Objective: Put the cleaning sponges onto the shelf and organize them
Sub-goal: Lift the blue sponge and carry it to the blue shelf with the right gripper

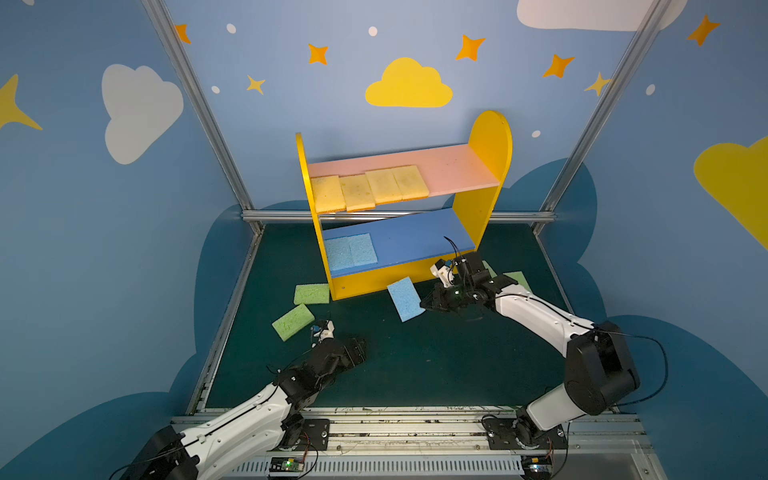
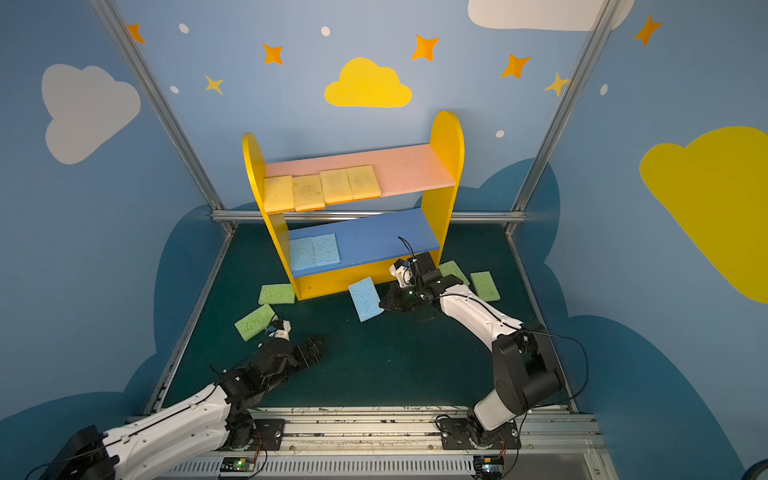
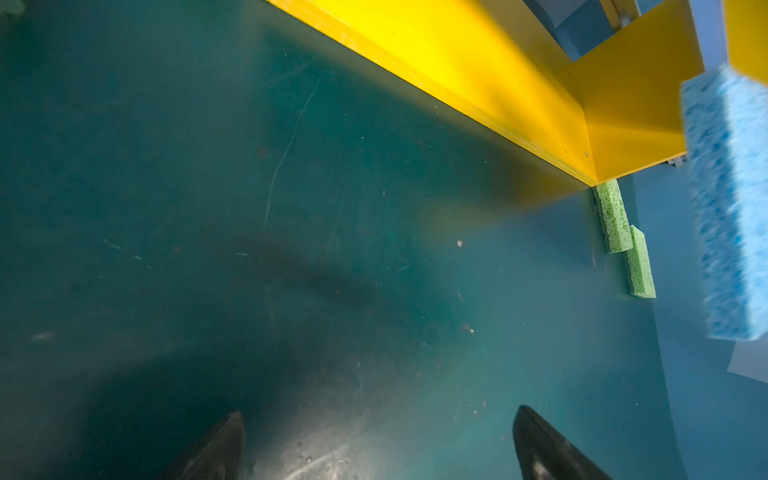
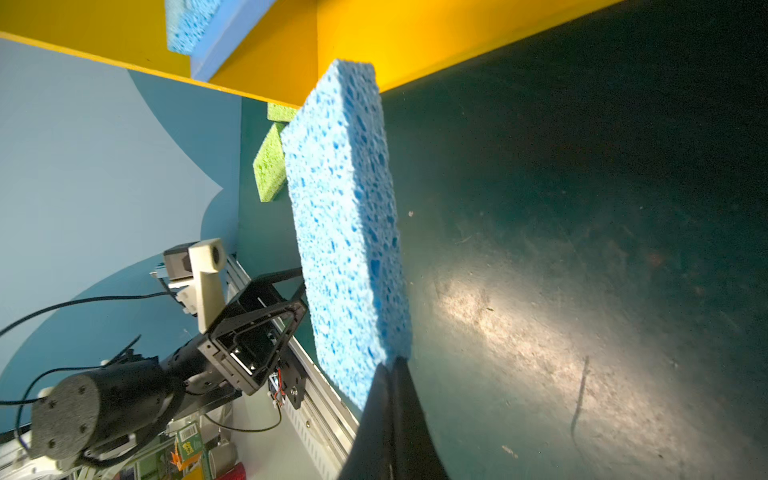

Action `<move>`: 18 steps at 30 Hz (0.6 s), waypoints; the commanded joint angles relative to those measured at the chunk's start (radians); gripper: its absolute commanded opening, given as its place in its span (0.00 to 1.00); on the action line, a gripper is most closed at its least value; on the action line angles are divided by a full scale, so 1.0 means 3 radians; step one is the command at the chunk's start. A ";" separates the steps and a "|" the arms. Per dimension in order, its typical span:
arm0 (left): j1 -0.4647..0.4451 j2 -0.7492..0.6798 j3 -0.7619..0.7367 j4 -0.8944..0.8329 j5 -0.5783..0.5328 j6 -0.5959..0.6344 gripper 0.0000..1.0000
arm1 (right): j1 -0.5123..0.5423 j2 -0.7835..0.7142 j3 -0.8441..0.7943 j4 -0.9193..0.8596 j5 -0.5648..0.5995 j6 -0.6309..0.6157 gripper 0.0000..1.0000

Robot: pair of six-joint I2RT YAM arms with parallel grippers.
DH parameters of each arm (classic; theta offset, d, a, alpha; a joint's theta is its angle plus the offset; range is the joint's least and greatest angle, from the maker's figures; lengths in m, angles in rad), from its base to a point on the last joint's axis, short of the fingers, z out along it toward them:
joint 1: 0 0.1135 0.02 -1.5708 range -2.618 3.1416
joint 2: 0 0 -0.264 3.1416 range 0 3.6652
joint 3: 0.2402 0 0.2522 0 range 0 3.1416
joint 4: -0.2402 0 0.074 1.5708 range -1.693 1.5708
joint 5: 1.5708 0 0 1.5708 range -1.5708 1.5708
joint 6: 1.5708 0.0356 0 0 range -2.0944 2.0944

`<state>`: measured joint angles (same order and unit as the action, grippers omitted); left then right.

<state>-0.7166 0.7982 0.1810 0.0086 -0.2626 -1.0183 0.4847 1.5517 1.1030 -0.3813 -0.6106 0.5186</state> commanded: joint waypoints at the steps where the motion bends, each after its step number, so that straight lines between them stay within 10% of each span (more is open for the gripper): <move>1: 0.0035 -0.0010 -0.0015 -0.0016 0.0011 0.0025 0.99 | -0.0110 0.0022 0.0207 0.0126 -0.0274 0.0076 0.00; 18: 0.0176 -0.0204 -0.0077 -0.0175 0.0086 0.0090 0.99 | -0.0302 0.0994 0.1485 0.0025 -0.0438 0.0278 0.00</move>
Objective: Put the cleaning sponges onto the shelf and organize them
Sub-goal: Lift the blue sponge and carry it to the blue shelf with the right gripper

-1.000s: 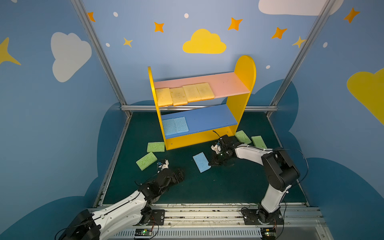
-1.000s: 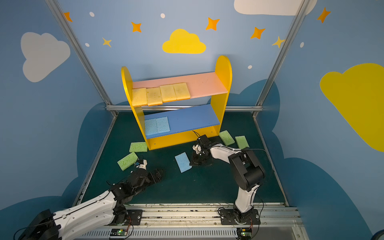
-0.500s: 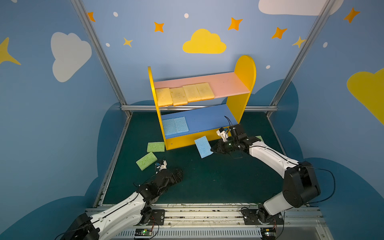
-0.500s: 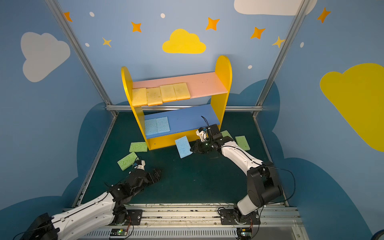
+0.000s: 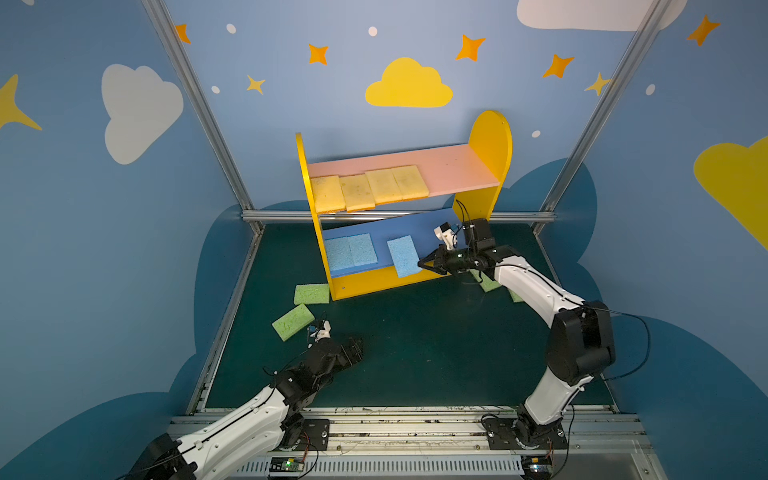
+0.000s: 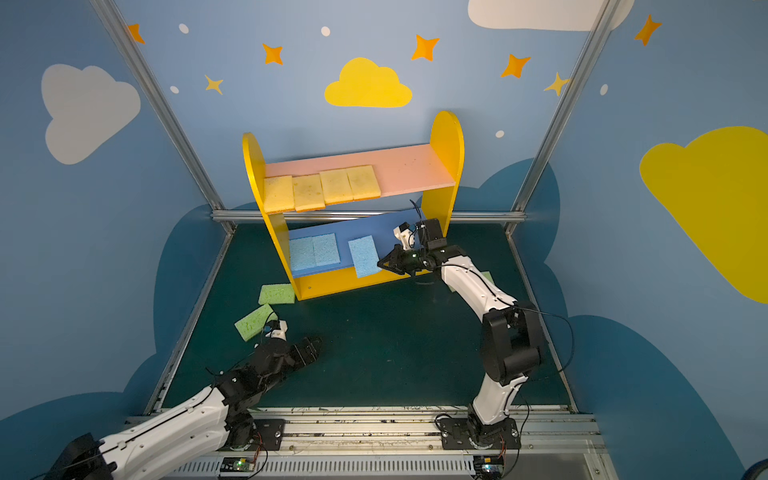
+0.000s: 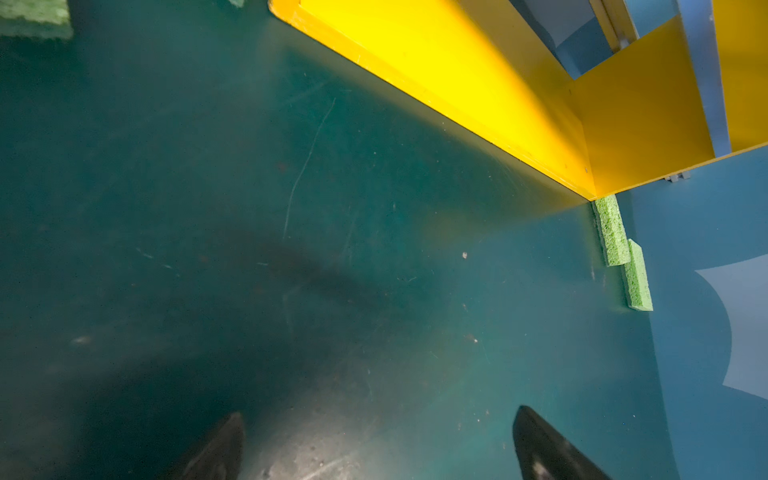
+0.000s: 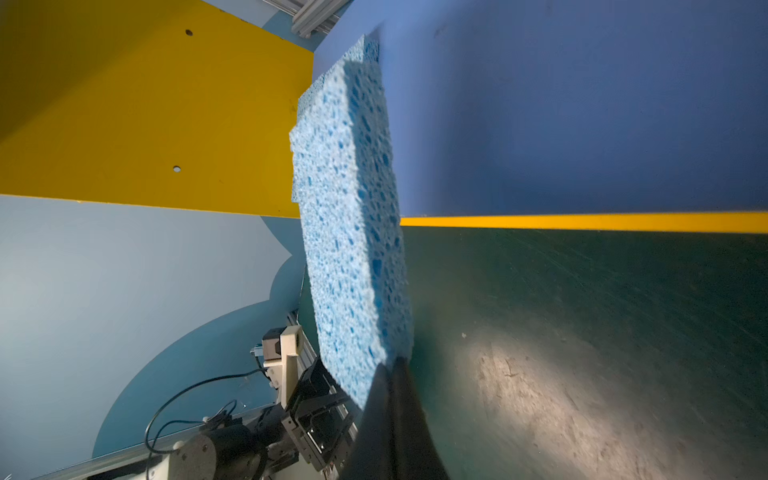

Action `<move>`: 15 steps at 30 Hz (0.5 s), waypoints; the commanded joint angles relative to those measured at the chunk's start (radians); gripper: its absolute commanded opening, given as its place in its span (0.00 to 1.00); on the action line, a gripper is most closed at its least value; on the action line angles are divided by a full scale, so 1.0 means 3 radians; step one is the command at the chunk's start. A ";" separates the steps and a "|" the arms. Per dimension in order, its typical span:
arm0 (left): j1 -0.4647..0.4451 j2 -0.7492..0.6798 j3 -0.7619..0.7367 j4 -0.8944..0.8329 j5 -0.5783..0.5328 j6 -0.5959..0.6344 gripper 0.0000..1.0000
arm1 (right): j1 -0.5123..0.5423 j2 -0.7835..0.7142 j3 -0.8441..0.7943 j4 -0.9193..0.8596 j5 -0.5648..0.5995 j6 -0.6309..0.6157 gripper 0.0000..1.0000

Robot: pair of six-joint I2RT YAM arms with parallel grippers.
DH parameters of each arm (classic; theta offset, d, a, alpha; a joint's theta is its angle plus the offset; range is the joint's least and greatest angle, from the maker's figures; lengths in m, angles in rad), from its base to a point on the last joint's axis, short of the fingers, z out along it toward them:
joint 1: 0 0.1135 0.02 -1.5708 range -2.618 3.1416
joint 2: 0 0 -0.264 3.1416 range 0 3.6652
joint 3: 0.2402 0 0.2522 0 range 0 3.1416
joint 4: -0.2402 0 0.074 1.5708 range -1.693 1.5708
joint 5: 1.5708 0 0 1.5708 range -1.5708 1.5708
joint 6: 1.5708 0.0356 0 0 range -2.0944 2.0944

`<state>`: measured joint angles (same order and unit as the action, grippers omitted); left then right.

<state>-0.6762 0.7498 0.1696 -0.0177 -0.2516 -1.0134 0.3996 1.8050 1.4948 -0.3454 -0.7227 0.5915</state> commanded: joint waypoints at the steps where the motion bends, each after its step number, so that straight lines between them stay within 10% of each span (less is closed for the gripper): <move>1: 0.0061 -0.0060 -0.0039 -0.0098 0.0060 0.0083 0.99 | -0.0018 0.0219 0.0268 -0.0103 -0.0066 0.0038 0.00; 15: 0.0325 -0.0086 -0.0010 -0.0140 0.0264 0.0201 0.99 | -0.0029 0.1293 0.1685 -0.0608 -0.0174 -0.0081 0.00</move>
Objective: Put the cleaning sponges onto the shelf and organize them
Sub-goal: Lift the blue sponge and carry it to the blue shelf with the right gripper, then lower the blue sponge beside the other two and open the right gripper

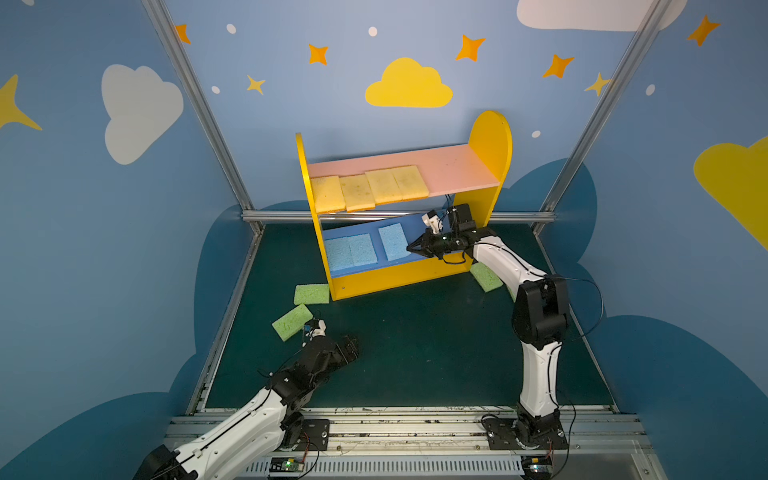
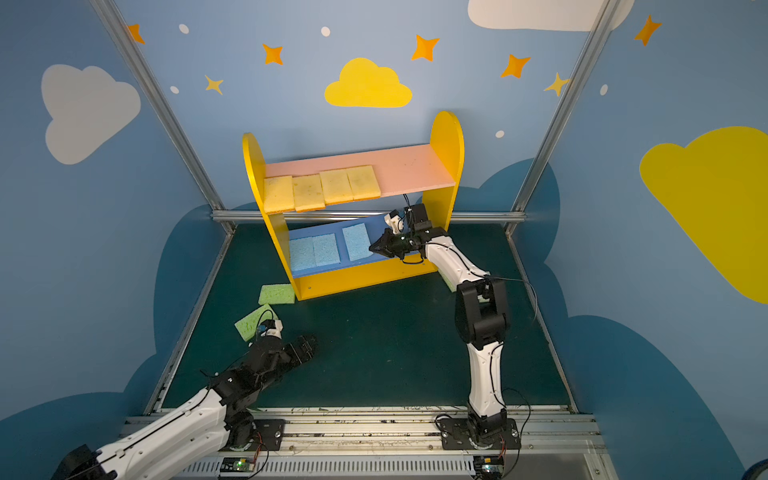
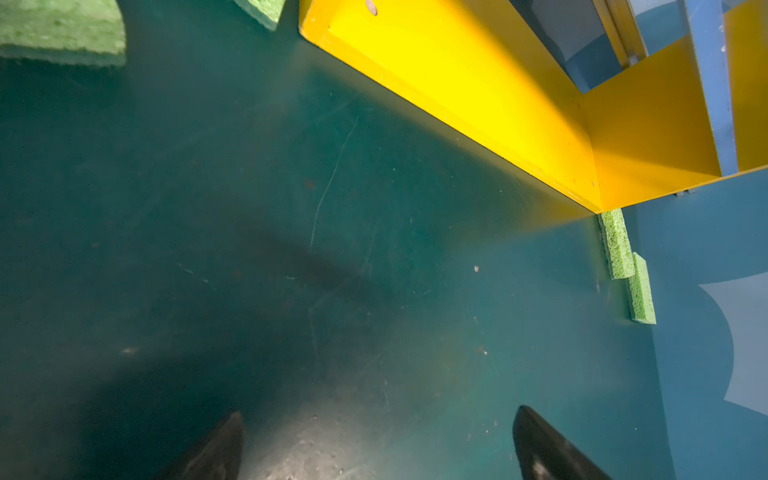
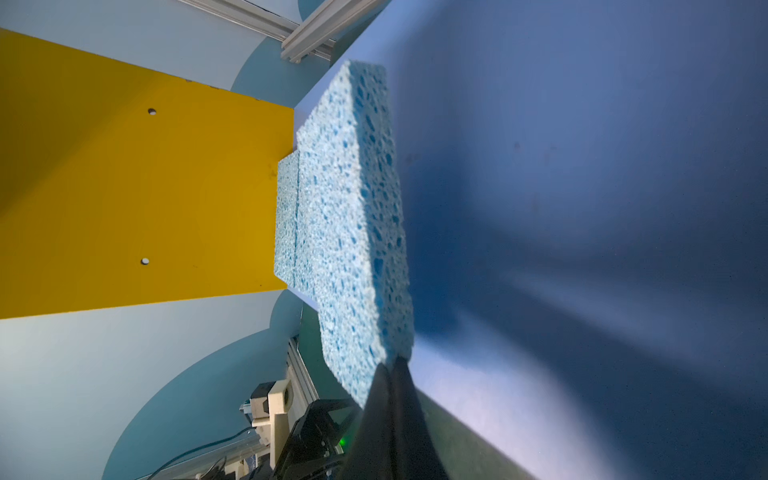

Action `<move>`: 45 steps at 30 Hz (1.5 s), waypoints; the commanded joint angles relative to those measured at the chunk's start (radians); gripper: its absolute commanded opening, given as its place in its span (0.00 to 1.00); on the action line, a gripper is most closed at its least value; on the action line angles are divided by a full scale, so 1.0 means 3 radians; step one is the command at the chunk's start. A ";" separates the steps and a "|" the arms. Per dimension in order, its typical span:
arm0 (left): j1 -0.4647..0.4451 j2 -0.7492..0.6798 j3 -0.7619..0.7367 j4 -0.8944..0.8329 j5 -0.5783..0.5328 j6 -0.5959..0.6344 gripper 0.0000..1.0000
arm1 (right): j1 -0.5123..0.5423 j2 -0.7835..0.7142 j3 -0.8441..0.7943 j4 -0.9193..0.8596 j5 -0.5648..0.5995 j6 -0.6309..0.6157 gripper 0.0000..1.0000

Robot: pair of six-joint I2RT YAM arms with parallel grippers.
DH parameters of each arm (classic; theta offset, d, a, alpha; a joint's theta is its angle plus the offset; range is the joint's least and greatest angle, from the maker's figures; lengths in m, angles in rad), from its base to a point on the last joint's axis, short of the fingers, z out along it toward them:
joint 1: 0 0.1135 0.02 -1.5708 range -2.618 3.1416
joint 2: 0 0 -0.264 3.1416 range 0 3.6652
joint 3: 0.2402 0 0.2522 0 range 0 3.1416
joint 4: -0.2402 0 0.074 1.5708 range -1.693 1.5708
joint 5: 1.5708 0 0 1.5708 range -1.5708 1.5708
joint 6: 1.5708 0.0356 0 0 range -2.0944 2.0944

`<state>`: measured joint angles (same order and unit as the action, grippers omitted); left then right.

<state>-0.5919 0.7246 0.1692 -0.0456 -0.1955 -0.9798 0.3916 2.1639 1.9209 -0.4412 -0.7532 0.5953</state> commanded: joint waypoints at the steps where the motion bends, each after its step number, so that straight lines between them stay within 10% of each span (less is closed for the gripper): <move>1: 0.0064 0.0003 -0.0007 -0.0047 0.0088 0.0095 0.99 | 0.0002 0.0143 0.0348 -0.0355 -0.0076 -0.0119 0.00; 27: 0.0282 -0.0058 0.0009 -0.0103 0.0248 0.0162 0.99 | 0.0199 0.0383 0.0771 -0.0718 0.0035 -0.0287 0.00; 34: 0.0300 -0.0050 0.0019 -0.0118 0.0283 0.0162 1.00 | 0.0195 0.0380 0.0771 -0.0697 0.0040 -0.0287 0.22; 45: 0.0321 -0.0043 0.0060 -0.0150 0.0289 0.0183 0.99 | 0.0192 0.0416 0.0766 -0.0705 0.0040 -0.0256 0.22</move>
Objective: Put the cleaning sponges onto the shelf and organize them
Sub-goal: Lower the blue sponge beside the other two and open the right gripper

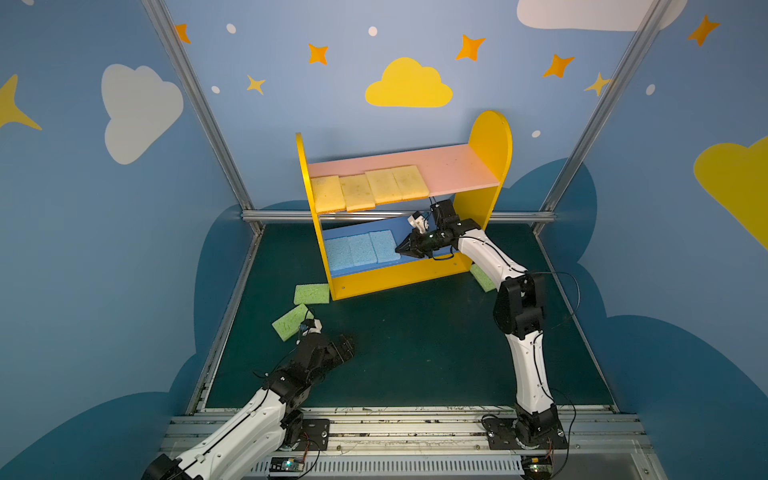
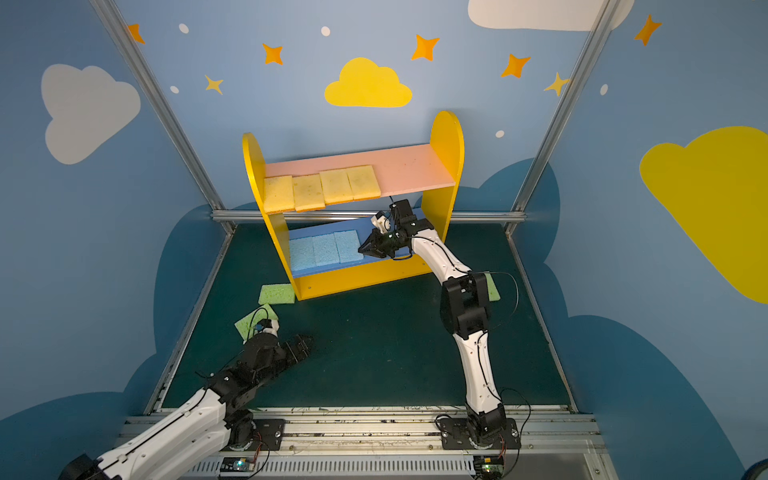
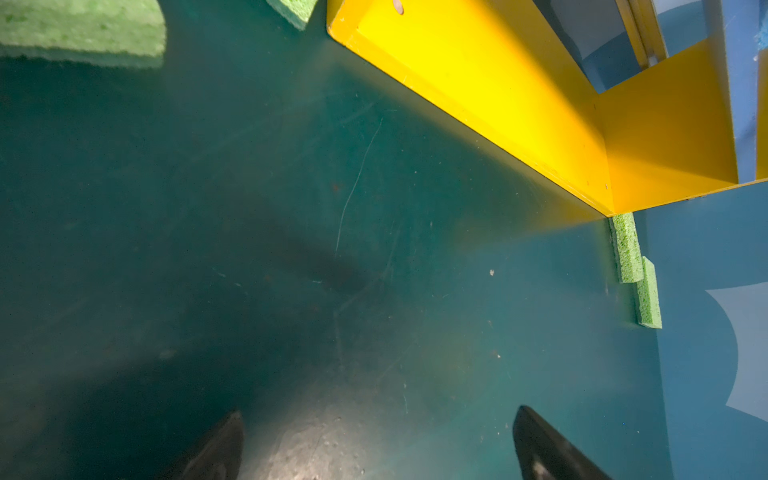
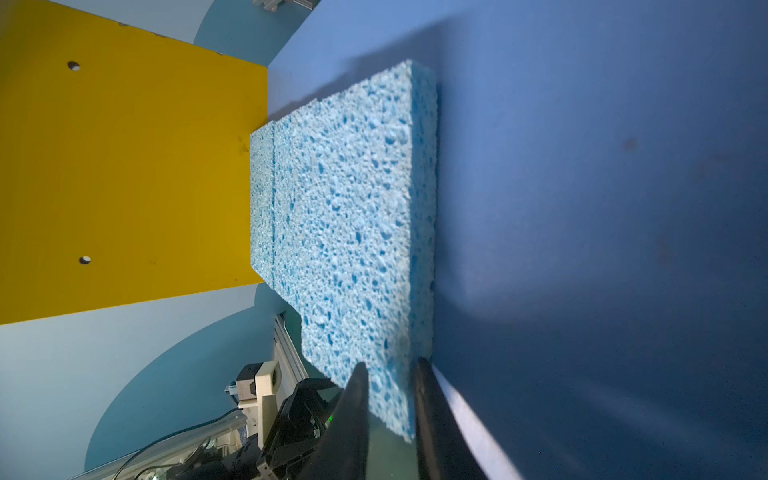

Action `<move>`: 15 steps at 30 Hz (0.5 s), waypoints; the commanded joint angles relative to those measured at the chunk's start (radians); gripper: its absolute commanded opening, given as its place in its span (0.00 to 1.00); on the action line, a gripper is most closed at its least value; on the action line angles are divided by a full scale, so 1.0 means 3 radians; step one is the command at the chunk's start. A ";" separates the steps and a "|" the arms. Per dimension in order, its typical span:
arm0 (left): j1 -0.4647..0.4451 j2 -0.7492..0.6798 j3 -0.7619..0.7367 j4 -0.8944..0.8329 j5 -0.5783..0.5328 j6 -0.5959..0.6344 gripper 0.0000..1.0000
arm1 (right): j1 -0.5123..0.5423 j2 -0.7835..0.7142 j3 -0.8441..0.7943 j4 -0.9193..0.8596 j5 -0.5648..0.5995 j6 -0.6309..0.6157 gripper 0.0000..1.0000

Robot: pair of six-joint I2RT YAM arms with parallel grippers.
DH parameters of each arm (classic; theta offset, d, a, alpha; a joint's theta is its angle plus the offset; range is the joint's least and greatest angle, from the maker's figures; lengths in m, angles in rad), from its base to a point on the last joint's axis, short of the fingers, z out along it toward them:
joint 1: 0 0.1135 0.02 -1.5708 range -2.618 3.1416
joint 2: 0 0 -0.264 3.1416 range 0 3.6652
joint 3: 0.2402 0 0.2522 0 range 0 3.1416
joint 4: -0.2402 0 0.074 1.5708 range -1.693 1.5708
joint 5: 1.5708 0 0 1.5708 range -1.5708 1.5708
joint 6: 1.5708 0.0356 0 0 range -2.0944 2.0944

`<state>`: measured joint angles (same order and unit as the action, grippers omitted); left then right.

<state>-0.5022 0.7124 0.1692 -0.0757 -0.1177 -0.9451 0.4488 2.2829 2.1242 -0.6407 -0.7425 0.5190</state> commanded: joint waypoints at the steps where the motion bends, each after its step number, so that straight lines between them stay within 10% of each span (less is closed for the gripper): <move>1: 0.0019 0.0003 0.0065 -0.0049 0.0029 0.0066 0.99 | 0.0000 0.0019 0.0088 -0.0046 0.0008 -0.0005 0.21; 15: 0.0033 -0.0068 0.0034 -0.0083 0.0029 0.0049 0.99 | -0.0050 -0.0043 0.0003 -0.0070 0.0127 0.0053 0.02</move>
<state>-0.4973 0.7063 0.1699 -0.0814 -0.1078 -0.9421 0.4427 2.2829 2.1242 -0.6506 -0.7189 0.5243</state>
